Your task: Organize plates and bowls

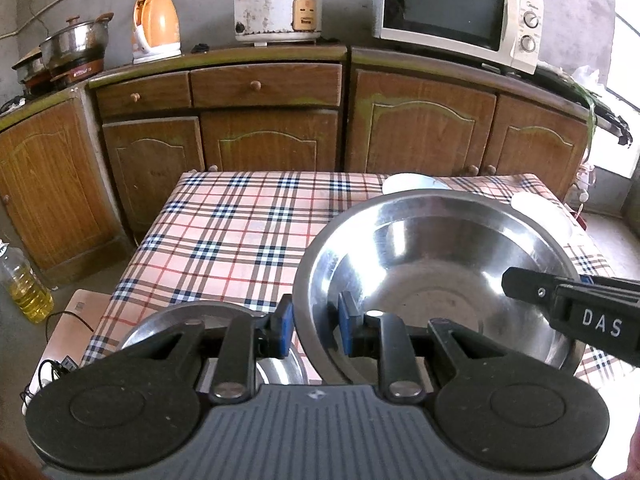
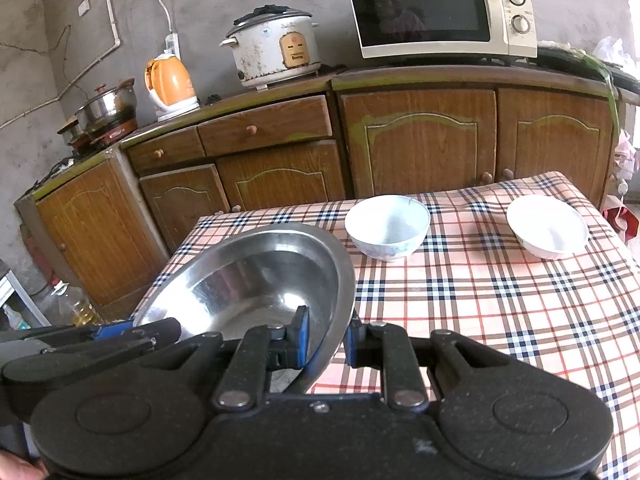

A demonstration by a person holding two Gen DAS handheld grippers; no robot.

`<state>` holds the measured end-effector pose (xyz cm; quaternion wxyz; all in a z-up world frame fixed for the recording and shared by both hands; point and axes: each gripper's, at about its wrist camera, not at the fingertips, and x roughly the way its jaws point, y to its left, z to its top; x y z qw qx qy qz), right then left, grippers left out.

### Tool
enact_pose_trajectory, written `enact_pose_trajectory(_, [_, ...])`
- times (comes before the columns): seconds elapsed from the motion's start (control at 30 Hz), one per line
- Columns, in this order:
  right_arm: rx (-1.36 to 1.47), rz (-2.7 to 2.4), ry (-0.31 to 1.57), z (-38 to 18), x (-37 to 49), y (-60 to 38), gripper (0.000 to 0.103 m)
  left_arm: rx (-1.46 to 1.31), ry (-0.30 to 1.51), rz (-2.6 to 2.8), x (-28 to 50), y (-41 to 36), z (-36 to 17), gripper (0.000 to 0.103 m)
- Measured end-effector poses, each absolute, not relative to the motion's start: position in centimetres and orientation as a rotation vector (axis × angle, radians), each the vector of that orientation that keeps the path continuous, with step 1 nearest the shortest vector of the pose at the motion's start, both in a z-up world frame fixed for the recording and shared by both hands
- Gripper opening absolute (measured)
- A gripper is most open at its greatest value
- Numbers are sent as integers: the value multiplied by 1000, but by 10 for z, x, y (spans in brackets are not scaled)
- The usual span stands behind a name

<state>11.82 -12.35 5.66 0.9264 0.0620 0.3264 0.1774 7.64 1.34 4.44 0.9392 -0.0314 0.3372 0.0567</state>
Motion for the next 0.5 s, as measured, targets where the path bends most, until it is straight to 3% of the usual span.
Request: enact_pose_trajectory(0.5, [136, 353, 669, 55, 104, -141, 23, -73, 695, 90, 69, 1, 39, 23])
